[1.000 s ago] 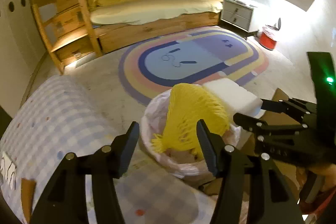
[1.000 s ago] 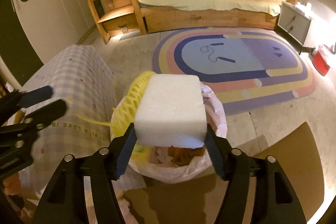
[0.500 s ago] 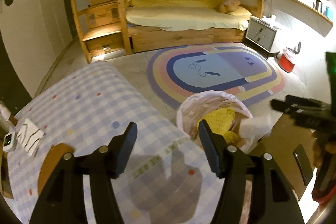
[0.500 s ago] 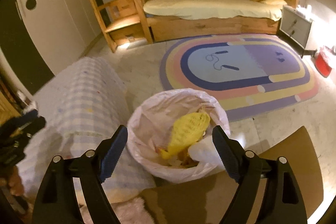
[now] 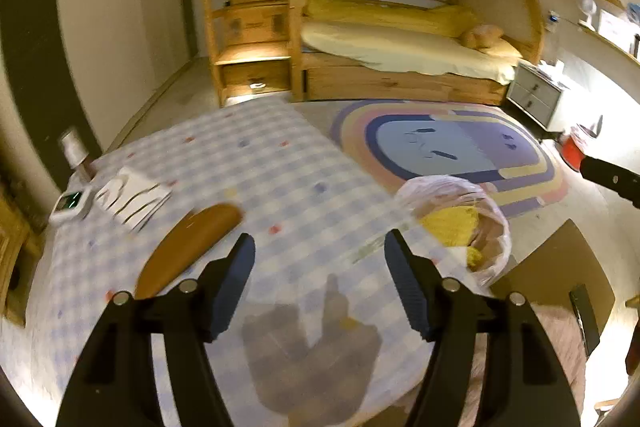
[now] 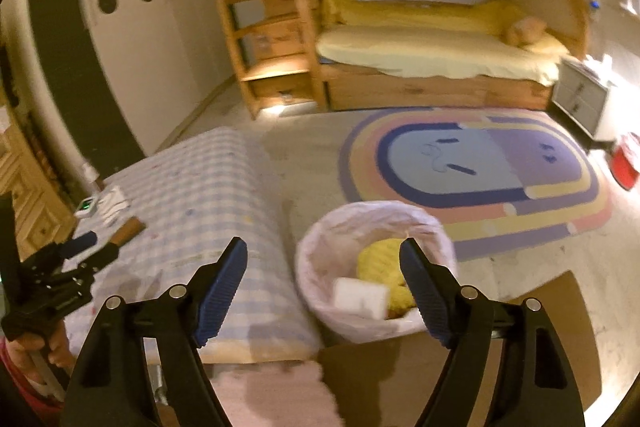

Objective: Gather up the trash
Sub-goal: 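Grasp the brown leather sheath with the right tool, then grasp the white paper towel with the left tool while the right tool holds the sheath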

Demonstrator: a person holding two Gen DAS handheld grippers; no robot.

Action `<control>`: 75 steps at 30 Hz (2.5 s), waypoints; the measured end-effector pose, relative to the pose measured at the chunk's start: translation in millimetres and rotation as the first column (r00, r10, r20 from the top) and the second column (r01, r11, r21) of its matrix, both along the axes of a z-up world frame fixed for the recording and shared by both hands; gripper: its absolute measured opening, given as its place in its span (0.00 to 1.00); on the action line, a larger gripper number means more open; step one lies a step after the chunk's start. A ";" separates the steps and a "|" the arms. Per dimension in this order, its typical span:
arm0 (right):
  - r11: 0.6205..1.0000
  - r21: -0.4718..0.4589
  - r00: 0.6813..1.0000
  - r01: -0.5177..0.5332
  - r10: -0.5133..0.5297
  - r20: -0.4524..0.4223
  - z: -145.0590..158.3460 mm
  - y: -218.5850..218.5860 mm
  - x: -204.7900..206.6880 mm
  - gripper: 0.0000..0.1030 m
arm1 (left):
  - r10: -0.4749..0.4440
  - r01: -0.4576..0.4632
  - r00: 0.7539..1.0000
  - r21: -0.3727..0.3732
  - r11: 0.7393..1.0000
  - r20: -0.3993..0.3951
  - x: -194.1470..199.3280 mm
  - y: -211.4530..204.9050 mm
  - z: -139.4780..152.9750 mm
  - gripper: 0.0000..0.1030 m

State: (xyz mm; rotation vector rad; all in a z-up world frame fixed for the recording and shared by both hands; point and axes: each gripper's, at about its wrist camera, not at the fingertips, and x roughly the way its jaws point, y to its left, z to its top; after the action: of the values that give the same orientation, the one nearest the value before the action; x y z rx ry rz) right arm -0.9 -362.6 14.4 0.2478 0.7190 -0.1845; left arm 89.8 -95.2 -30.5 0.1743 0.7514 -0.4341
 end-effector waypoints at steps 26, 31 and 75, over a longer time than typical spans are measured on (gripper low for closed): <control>0.910 -0.008 0.904 -0.414 0.410 -0.118 -56.1 252.6 128.3 0.70 | 0.444 -0.443 0.896 0.019 0.896 -0.011 19.1 204.7 -18.8 0.68; 0.913 0.007 0.902 -0.407 0.404 -0.150 -72.4 273.8 152.8 0.77 | 0.448 -0.448 0.894 -0.009 0.894 -0.017 35.9 216.0 -28.1 0.68; 0.710 -0.203 0.730 -0.675 0.599 -0.330 -93.0 299.5 247.5 0.44 | 0.445 -0.447 0.891 -0.012 0.894 -0.086 73.7 212.0 -41.7 0.68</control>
State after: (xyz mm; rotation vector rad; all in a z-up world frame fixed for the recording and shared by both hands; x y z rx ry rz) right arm 246.6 -63.0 -78.5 -0.3506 0.9687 0.3555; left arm 163.5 116.8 -72.1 -0.0498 0.8365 -0.0124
